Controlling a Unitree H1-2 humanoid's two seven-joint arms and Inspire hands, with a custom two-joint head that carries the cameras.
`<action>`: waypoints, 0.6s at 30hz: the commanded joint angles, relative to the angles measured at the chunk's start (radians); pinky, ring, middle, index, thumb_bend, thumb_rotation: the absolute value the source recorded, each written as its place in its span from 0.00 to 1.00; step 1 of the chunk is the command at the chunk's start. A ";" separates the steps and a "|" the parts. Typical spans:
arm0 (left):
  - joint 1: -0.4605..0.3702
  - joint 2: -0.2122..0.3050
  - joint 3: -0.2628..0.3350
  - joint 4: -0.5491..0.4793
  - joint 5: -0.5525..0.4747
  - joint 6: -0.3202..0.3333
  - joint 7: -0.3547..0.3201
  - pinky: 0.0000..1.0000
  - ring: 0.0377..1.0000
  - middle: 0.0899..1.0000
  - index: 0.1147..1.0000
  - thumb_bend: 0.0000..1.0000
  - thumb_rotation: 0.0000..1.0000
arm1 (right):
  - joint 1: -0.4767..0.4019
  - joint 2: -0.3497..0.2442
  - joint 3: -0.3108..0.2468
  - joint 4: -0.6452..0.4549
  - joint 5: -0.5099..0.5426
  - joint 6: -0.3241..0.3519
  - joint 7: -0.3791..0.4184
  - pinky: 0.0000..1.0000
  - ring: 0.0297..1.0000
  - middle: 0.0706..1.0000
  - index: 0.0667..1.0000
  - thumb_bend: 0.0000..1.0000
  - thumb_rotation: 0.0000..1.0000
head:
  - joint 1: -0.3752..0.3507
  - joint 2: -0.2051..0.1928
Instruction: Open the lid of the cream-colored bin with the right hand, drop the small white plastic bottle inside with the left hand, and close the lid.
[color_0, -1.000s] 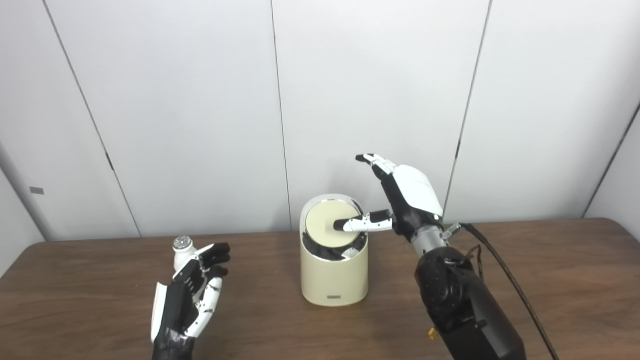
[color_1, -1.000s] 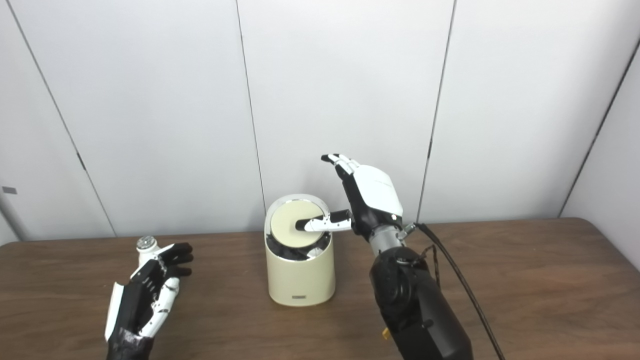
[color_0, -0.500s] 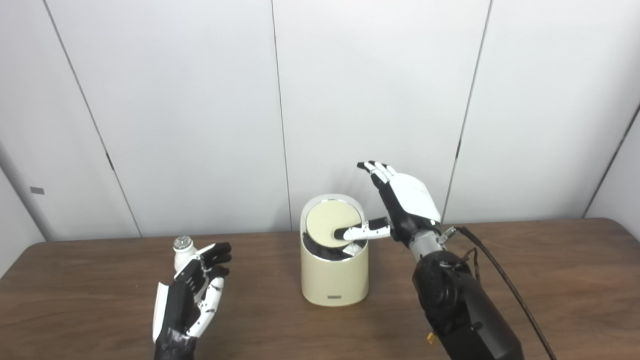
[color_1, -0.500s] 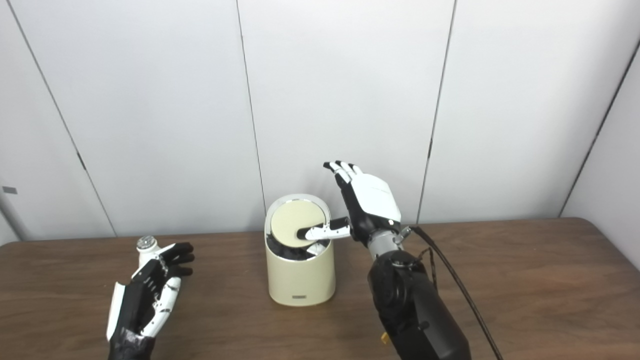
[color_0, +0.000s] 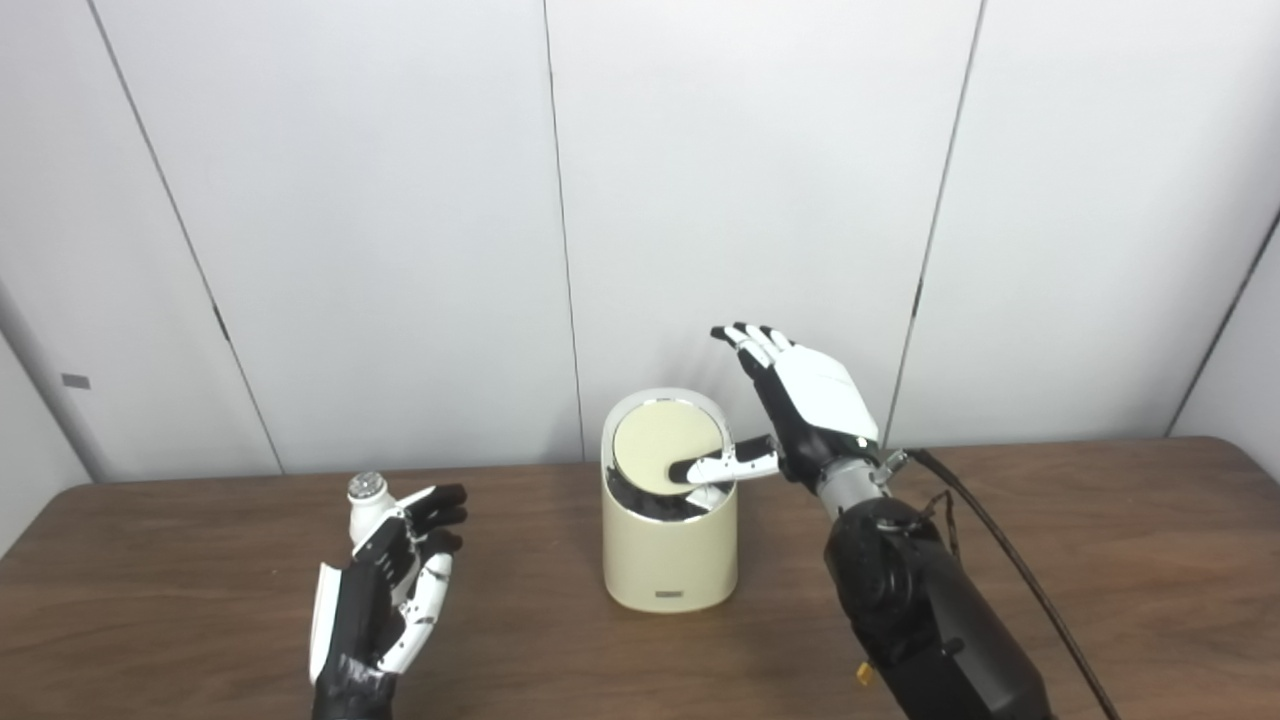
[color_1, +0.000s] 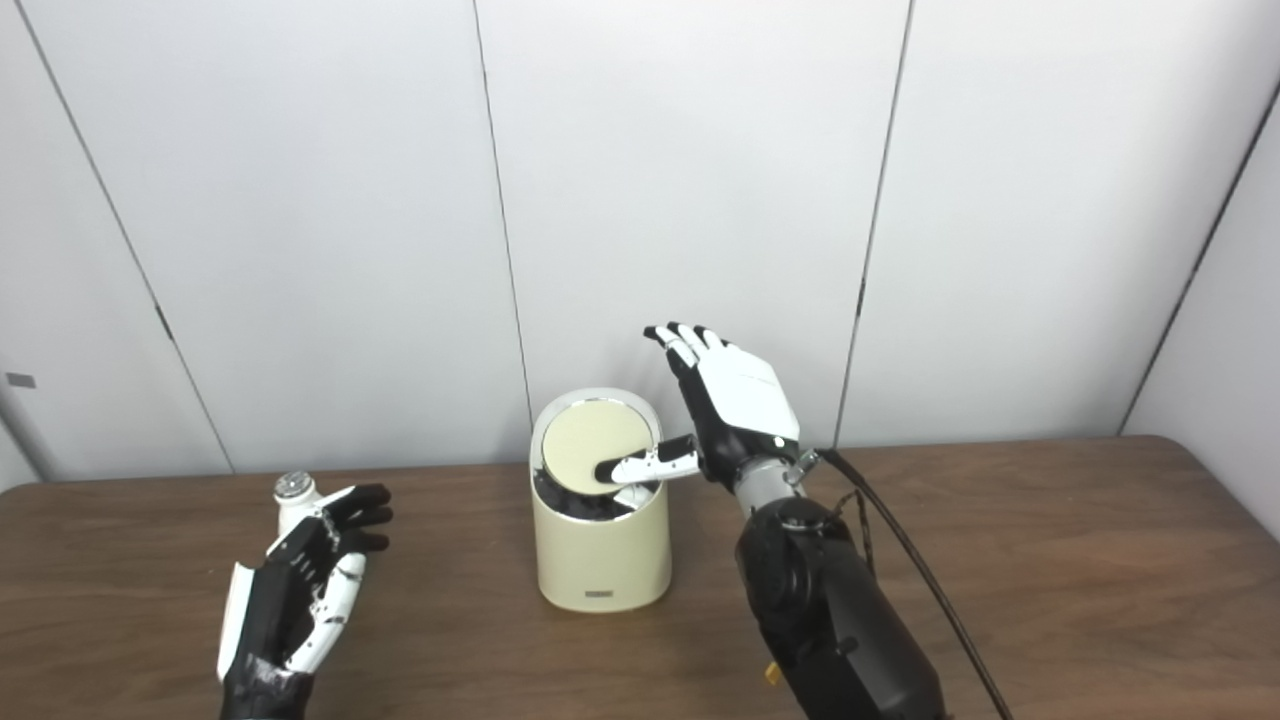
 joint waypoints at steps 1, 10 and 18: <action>-0.031 0.003 0.002 -0.038 -0.009 -0.028 0.005 0.64 0.72 0.73 0.70 0.23 0.49 | -0.034 -0.012 0.000 -0.013 -0.024 0.009 -0.006 0.96 0.97 0.95 0.91 1.00 0.29 | 0.000 0.001; -0.032 0.004 0.004 -0.040 -0.003 -0.028 0.007 0.65 0.72 0.73 0.70 0.23 0.50 | -0.035 -0.010 0.008 -0.019 -0.029 0.021 -0.010 0.95 0.96 0.94 0.90 0.97 0.18 | -0.001 0.002; -0.030 0.006 0.005 -0.044 -0.012 -0.027 -0.001 0.64 0.72 0.73 0.70 0.22 0.51 | -0.030 -0.007 0.003 -0.029 -0.020 0.024 -0.006 0.95 0.96 0.94 0.90 0.97 0.21 | -0.003 0.003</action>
